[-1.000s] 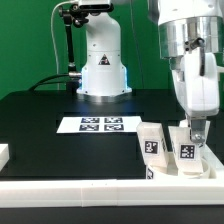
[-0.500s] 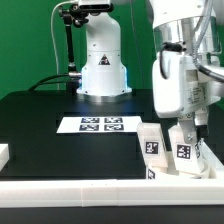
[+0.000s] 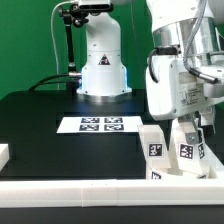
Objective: Assemble stool
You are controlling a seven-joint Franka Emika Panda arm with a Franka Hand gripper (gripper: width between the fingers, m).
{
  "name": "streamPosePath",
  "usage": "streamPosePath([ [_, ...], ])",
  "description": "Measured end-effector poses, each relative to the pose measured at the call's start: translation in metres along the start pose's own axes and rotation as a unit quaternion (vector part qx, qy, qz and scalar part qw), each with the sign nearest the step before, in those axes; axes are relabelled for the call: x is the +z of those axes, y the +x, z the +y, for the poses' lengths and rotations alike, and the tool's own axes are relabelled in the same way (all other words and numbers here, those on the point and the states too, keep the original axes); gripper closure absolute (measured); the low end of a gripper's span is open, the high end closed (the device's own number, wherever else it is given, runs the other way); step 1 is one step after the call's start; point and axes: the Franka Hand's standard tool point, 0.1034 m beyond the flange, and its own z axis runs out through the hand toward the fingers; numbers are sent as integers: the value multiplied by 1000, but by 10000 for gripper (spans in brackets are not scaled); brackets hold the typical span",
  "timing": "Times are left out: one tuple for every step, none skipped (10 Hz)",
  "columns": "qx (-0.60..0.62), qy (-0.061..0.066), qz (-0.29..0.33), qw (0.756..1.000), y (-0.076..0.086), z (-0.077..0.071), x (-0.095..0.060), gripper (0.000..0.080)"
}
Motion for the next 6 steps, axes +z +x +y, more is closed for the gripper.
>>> streamPosePath([
  [9,-1,-3,1000,0,0,0,455],
  [7,-1,-3,1000,0,0,0,455],
  [5,-1,-3,1000,-1,1,0,383],
  [-4,-1,-3,1000,-1,1,0,383],
  [-16,-1,-3,1000,-1,1,0,214],
  [-34,0,-6,999,-2,-2,-4,163],
])
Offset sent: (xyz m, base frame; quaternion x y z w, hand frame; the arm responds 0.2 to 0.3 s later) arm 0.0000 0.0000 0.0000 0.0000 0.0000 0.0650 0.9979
